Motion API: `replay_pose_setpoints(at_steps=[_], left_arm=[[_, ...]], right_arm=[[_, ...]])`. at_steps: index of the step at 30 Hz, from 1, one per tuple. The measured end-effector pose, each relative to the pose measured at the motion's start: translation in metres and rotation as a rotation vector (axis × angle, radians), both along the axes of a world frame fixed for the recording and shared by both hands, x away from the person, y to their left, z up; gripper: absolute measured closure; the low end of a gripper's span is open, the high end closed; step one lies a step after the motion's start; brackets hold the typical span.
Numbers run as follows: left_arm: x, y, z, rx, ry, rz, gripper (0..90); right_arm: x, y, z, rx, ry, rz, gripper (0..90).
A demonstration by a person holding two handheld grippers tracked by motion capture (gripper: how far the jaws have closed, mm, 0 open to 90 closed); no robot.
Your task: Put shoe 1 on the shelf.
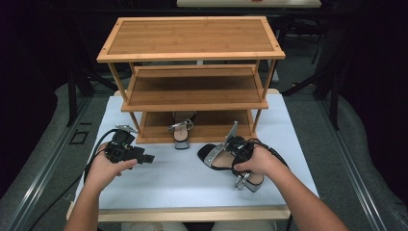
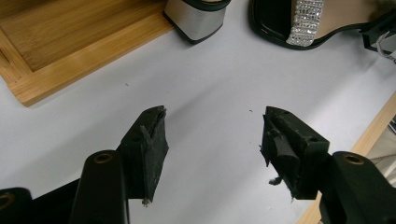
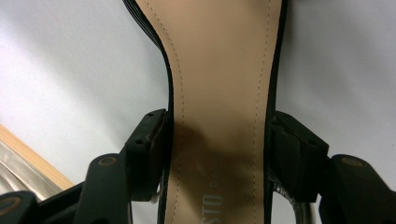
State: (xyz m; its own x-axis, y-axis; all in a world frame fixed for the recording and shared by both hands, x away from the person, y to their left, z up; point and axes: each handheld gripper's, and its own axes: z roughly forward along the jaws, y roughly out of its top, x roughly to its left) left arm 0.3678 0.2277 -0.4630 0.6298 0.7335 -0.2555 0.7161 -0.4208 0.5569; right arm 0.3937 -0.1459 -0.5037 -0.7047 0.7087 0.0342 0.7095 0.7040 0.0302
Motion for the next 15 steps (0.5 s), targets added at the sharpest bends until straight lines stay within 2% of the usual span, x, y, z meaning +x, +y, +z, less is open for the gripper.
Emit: replay_pose_setpoints(at_steps=[3,10,11,12,13,14,15], left_arm=[[0.0000,-0.0005,-0.0005,0.001,0.002,-0.001,40.1],[0.0007,0.0006,-0.0009,0.001,0.003,-0.002,40.0],[0.0012,0.0012,-0.0013,-0.002,0.003,0.003,40.0],[0.0012,0.0012,-0.0013,-0.002,0.003,0.003,40.0],[0.0015,0.0015,-0.0015,-0.002,0.004,0.004,40.0],[0.0016,0.0017,-0.0015,-0.003,0.004,0.006,40.0],[0.0018,0.0021,-0.0012,-0.002,0.004,0.002,39.9]], right_arm=[[0.0001,-0.0007,-0.0002,0.009,0.004,-0.004,40.8],[-0.0019,0.0009,0.0006,-0.017,0.017,-0.017,41.6],[-0.0013,0.0005,0.0029,-0.036,0.048,-0.012,41.7],[-0.0013,0.0005,0.0029,-0.036,0.048,-0.012,41.7],[-0.0026,-0.0007,0.0007,-0.013,0.024,-0.018,41.8],[-0.0025,-0.0017,0.0013,-0.008,0.031,-0.024,41.8],[-0.0025,-0.0047,0.0011,0.033,0.039,-0.041,41.8]])
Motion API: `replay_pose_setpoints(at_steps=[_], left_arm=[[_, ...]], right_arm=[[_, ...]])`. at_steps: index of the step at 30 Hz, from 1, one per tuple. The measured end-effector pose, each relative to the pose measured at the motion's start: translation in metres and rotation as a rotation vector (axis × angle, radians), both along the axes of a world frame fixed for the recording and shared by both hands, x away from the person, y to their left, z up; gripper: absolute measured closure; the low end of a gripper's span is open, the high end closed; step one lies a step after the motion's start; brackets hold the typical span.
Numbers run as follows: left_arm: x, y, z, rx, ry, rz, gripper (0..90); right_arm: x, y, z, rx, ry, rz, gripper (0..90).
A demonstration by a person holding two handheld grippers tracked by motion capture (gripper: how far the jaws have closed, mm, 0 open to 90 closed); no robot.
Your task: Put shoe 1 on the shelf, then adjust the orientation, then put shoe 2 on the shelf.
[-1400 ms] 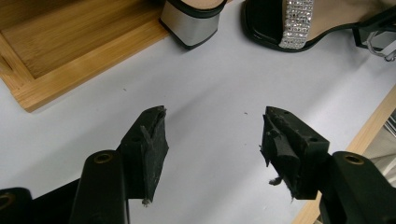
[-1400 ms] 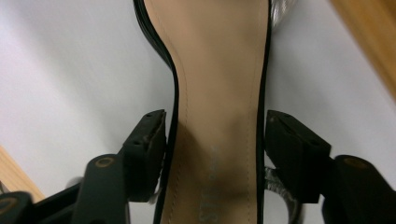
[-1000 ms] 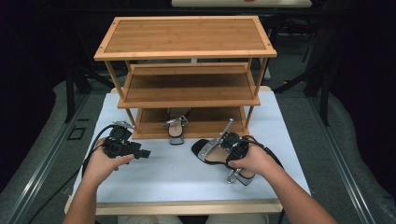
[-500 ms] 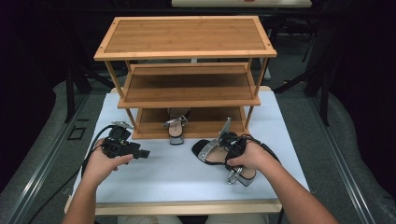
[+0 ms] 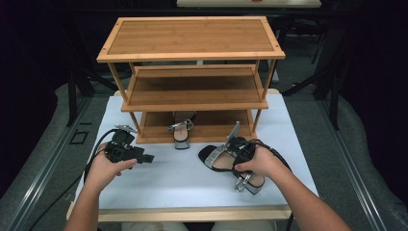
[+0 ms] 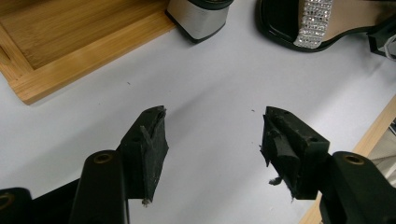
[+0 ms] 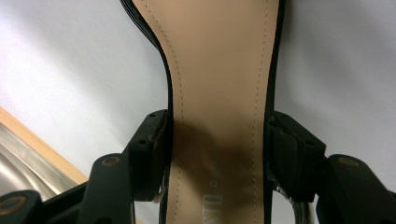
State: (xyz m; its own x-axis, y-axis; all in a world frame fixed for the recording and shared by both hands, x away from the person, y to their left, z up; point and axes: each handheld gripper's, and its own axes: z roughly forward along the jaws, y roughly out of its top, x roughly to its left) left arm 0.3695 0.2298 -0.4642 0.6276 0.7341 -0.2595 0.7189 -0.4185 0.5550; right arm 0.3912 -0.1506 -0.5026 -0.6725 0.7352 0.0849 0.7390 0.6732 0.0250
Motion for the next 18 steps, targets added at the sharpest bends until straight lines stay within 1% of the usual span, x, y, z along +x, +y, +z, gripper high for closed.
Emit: replay_pose_setpoints(at_steps=[1,2,3,4,5,6,7,9,12,13,15,16,17,18], left_arm=[[0.000,0.000,0.000,-0.002,0.001,0.002,39.9],[0.000,0.000,0.000,0.001,0.000,0.001,39.9],[0.000,0.000,0.000,0.001,0.000,0.001,39.9],[0.000,0.000,0.000,-0.002,-0.002,0.005,39.9],[0.000,0.000,0.000,-0.004,-0.001,0.005,39.9],[0.000,-0.001,0.000,-0.004,0.000,0.004,39.9],[0.000,-0.001,0.000,-0.001,-0.001,0.005,39.9],[-0.001,0.000,0.000,-0.003,0.000,0.005,39.9],[0.000,0.001,0.001,-0.004,-0.003,0.010,39.9],[0.000,0.001,0.001,-0.004,-0.003,0.010,39.9],[0.000,0.001,0.000,-0.005,0.001,0.009,39.9],[0.000,0.001,-0.001,-0.002,0.006,0.013,39.9],[0.000,0.001,-0.001,-0.002,0.006,0.013,39.9],[0.001,0.001,-0.001,0.001,0.005,0.012,39.9]], right_arm=[[0.000,-0.001,0.001,0.007,-0.002,-0.001,41.8],[0.000,-0.001,0.004,-0.006,0.015,0.008,41.9],[0.000,-0.001,0.004,-0.006,0.015,0.008,41.9],[-0.001,-0.002,0.004,0.016,-0.018,0.002,41.9],[-0.001,-0.003,0.006,0.022,-0.025,-0.005,41.9],[-0.001,-0.003,0.009,0.039,-0.025,-0.022,41.8],[-0.001,-0.004,0.009,0.051,-0.029,-0.009,41.9],[-0.001,-0.005,0.010,0.051,-0.029,-0.010,41.9],[-0.004,-0.005,0.012,0.060,-0.048,0.000,41.9],[-0.004,-0.005,0.012,0.060,-0.048,0.000,41.9],[-0.006,-0.006,0.015,0.065,-0.068,-0.003,41.9],[-0.007,-0.007,0.018,0.077,-0.079,-0.013,42.0],[-0.007,-0.007,0.018,0.077,-0.079,-0.013,42.0],[-0.006,-0.009,0.022,0.104,-0.092,-0.026,42.0]])
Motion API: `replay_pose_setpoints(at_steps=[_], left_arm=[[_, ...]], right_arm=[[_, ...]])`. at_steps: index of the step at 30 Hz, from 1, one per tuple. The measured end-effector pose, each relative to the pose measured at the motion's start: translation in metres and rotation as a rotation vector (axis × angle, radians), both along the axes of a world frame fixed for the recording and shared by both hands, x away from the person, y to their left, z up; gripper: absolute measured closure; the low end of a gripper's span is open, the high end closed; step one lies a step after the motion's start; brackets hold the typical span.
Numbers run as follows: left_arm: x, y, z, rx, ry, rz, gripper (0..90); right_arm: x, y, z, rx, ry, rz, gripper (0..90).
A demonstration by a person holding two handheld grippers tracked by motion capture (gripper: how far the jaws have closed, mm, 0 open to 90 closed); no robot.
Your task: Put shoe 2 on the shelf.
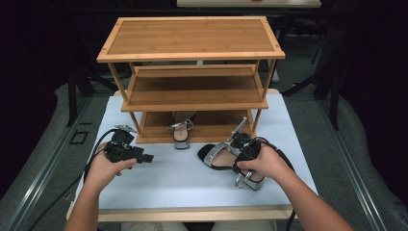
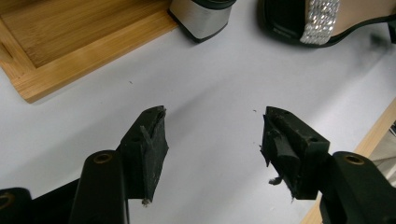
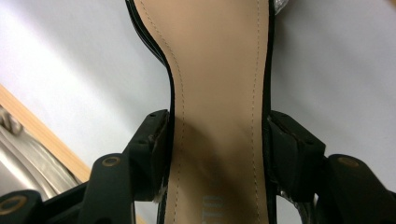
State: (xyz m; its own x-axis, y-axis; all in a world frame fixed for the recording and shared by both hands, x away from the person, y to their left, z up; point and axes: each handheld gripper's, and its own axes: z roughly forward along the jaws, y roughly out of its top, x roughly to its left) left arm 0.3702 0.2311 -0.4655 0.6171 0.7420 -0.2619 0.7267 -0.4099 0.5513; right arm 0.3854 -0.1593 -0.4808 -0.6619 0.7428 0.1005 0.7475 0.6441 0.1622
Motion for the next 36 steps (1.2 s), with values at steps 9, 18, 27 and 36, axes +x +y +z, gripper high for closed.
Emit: replay_pose_setpoints(at_steps=[9,18,27,36], left_arm=[[0.000,0.000,-0.001,-0.002,0.004,-0.002,39.9],[0.002,0.000,-0.005,0.002,0.015,0.000,39.9],[0.003,0.001,-0.006,0.009,0.018,-0.006,39.9],[0.003,0.001,-0.008,0.012,0.020,0.001,39.7]], right_arm=[[0.009,-0.004,0.005,0.016,-0.064,-0.069,41.9],[0.030,-0.003,-0.004,0.044,-0.116,-0.157,41.9],[0.044,0.008,-0.014,0.106,-0.151,-0.280,41.7],[0.040,0.006,-0.004,0.116,-0.208,-0.294,38.9]])
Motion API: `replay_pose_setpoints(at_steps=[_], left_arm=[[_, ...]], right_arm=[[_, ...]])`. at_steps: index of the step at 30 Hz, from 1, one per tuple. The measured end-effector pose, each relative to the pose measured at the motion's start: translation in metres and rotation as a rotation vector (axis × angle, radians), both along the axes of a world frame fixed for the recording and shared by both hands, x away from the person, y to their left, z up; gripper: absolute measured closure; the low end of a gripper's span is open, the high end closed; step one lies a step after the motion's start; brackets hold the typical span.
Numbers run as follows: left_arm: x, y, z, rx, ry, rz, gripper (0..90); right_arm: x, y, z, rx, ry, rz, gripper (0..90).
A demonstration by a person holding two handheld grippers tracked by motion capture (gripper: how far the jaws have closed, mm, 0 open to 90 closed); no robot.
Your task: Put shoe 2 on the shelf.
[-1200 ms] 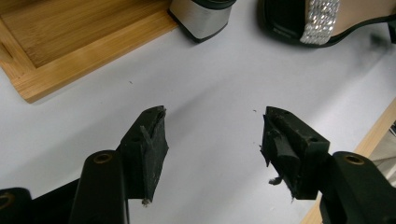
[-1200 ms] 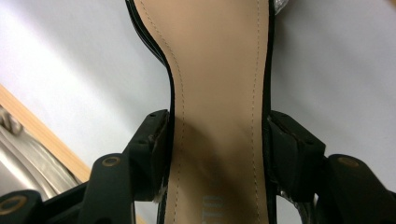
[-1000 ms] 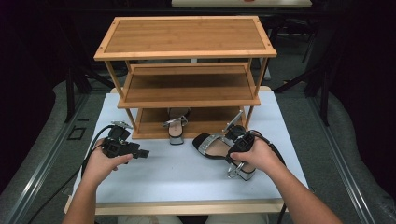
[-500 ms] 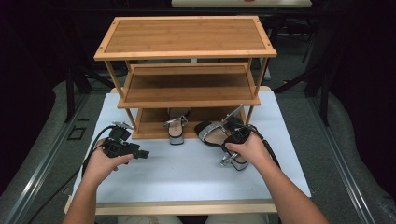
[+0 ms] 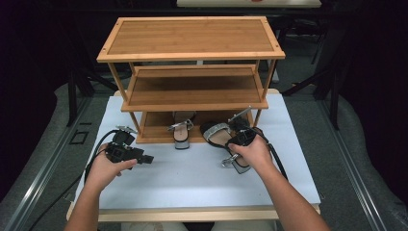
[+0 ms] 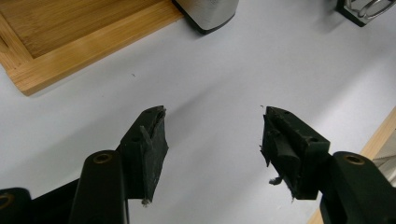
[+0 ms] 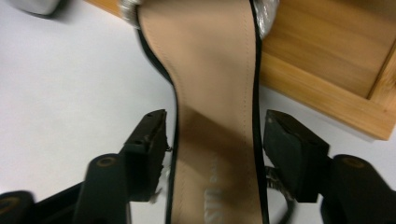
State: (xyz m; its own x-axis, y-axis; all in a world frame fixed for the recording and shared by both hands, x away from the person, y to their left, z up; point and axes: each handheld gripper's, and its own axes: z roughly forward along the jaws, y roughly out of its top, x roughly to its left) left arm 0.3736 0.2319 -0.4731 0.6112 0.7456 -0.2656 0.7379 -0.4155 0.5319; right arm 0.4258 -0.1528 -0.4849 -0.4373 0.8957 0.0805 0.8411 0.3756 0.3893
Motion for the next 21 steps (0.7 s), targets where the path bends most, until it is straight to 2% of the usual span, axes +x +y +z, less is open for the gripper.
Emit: replay_pose_setpoints(at_steps=[1,2,3,4,5,6,7,8,10,11,12,13,14,16,17,21], left_arm=[[0.000,0.000,0.000,0.000,0.000,0.000,39.7],[0.000,0.000,0.000,0.001,0.000,-0.001,39.7],[0.000,0.000,0.000,0.001,0.000,-0.001,39.7],[0.000,0.000,0.000,0.001,0.000,-0.001,39.7],[0.000,0.000,0.000,0.000,0.001,0.000,39.7],[-0.001,0.000,0.000,0.000,0.000,0.000,39.7],[-0.001,0.000,0.000,0.002,-0.001,0.001,39.6],[-0.001,0.000,0.000,0.002,-0.001,0.001,39.5],[-0.001,0.000,0.000,0.004,0.000,-0.004,39.4],[-0.001,0.000,0.000,0.004,0.000,-0.004,39.3],[0.000,0.000,-0.001,0.004,-0.002,-0.003,39.0],[0.000,0.000,-0.001,0.004,-0.002,-0.003,39.0],[0.000,0.000,-0.001,0.005,-0.004,0.000,38.8],[0.000,0.000,-0.001,0.006,-0.003,0.002,38.8],[0.000,0.001,-0.001,0.006,-0.002,0.003,38.8],[0.000,0.000,-0.002,0.004,0.000,0.003,38.8]], right_arm=[[0.000,0.000,0.000,0.000,0.000,0.000,38.9],[-0.006,0.000,0.009,-0.034,-0.063,0.034,38.9],[-0.006,0.000,0.009,-0.034,-0.063,0.034,38.9],[-0.013,-0.003,0.020,0.038,-0.050,0.092,38.9],[-0.013,-0.003,0.020,0.038,-0.050,0.092,38.9],[-0.018,-0.002,0.024,0.007,-0.092,0.076,38.9],[-0.027,-0.007,0.032,0.021,-0.113,0.095,39.1],[-0.027,-0.007,0.032,0.021,-0.113,0.095,39.1],[-0.038,-0.018,0.040,0.031,-0.121,0.119,39.7],[-0.038,-0.018,0.040,0.031,-0.121,0.119,39.7],[-0.047,-0.026,0.043,0.027,-0.133,0.128,40.1],[-0.047,-0.026,0.043,0.027,-0.133,0.128,40.1],[-0.056,-0.034,0.046,0.015,-0.158,0.141,40.8],[-0.059,-0.037,0.047,0.016,-0.163,0.141,40.9],[-0.067,-0.046,0.049,0.032,-0.172,0.145,41.1],[-0.076,-0.059,0.044,0.042,-0.161,0.158,41.1]])
